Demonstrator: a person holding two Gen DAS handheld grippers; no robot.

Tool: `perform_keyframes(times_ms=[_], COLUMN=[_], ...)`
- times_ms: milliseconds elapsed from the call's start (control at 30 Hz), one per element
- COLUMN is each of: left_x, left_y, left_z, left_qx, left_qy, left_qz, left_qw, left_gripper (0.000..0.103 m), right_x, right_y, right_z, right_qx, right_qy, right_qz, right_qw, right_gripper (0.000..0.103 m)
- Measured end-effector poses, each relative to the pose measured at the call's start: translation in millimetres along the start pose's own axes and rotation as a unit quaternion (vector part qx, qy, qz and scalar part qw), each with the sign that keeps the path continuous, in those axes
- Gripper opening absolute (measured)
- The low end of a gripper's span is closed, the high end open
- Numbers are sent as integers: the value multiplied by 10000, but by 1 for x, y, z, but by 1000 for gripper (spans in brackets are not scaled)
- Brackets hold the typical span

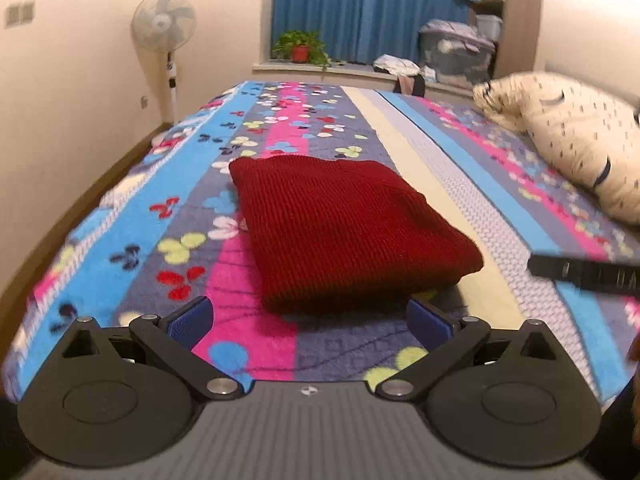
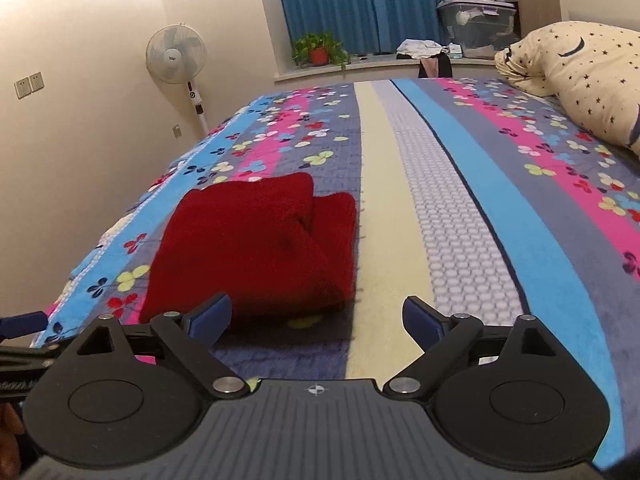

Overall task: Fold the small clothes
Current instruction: 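Open both tools and pull them back from the folded sweater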

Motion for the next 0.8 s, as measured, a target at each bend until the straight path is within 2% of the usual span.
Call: perform_keyframes(times_ms=[67,167,367,500,667,800], left_x=[3,5,7,6,5,4], left_y=[0,-5,-13,-16,-18,-15], left_z=[-7,-11,-8,-8,-6,-6], left_qx=[109,335,255,346,394,281], left_qy=[139,176,91,132,108,107], left_qz=[-84,65,432,401,304,373], left_qw=[9998,9993,9987,9985,9987,9989], left_gripper=[103,103,103,103,103,103], right_x=[9,21,29,36,48,51], right_y=[5,10,0,-4,-2,0], right_z=[-7,-14,-16,-18,-20,-19], right_qx=[-6,-51,-17,54,-56,-137], right_qy=[217,537,625,612,926,1014], right_qz=[-85,-170,-135,-39,38,41], right_qw=[9997,9984,9980,9981,9957,9947], right_gripper=[95,96,97,97,97,99])
Point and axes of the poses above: each gripper's, at about its wrist camera, not at the fingertips, and y roughly against the way its jaws point, x to its left, z to its top, the point moved 1 cm from there along -y, roughly the way its jaws point, and after that the axes turned 6 degrees about z, right-handed, at the moved point
